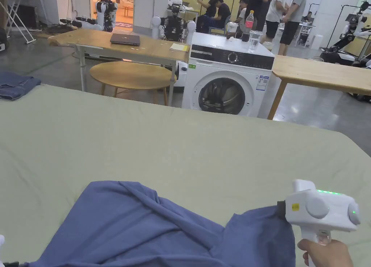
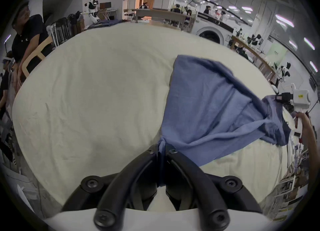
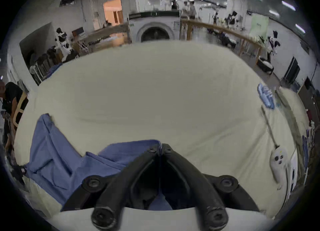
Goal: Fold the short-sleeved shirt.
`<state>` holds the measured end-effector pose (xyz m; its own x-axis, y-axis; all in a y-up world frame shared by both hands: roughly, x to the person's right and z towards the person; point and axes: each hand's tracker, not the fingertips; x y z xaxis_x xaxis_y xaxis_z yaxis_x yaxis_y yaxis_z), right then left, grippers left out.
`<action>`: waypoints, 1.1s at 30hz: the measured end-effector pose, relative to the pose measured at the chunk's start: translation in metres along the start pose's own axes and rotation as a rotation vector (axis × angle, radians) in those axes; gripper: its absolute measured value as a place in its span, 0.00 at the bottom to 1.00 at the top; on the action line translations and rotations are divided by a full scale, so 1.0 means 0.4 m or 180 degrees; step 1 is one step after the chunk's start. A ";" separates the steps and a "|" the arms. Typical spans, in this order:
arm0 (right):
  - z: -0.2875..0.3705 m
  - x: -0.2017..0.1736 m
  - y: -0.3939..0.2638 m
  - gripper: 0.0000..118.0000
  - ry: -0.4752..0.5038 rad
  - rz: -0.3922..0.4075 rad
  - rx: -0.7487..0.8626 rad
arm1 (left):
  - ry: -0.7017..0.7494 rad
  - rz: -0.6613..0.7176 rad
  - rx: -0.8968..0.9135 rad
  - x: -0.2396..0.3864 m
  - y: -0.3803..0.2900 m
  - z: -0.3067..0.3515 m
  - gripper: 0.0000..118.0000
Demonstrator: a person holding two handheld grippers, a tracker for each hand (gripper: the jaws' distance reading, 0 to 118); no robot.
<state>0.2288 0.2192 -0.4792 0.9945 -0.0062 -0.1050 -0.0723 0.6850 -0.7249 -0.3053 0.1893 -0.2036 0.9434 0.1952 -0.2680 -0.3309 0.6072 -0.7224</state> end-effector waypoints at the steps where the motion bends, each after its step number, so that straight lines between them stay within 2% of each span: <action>1: 0.020 0.003 0.011 0.00 0.0019 0.0036 0.0103 | -0.0070 0.0028 0.0105 0.001 0.011 0.015 0.01; 4: 0.106 -0.009 0.029 0.00 0.0076 0.0054 0.0371 | -0.0263 0.0130 0.0369 0.011 0.065 0.066 0.01; 7: 0.157 -0.009 0.062 0.00 0.0036 0.0114 0.0568 | -0.0269 0.0044 0.0544 0.033 0.142 0.106 0.01; 11: 0.231 -0.013 0.111 0.00 -0.0152 0.0283 0.0834 | -0.0336 -0.0090 0.0787 0.070 0.253 0.165 0.01; 19: 0.394 -0.012 0.181 0.00 -0.0141 0.0243 0.1189 | -0.0361 -0.0401 0.1233 0.142 0.412 0.291 0.01; 26: 0.506 -0.020 0.257 0.00 -0.0191 0.0253 0.1721 | -0.0337 -0.0464 0.1523 0.161 0.574 0.359 0.01; 33: 0.555 -0.041 0.362 0.00 -0.0211 0.0264 0.1904 | -0.0248 -0.0482 0.1632 0.160 0.721 0.371 0.01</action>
<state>0.2189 0.4805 -0.4313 0.9914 0.0970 -0.0883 -0.1135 0.9720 -0.2058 -0.3372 0.4912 -0.3345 0.9850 0.1212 -0.1228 -0.1566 0.9272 -0.3402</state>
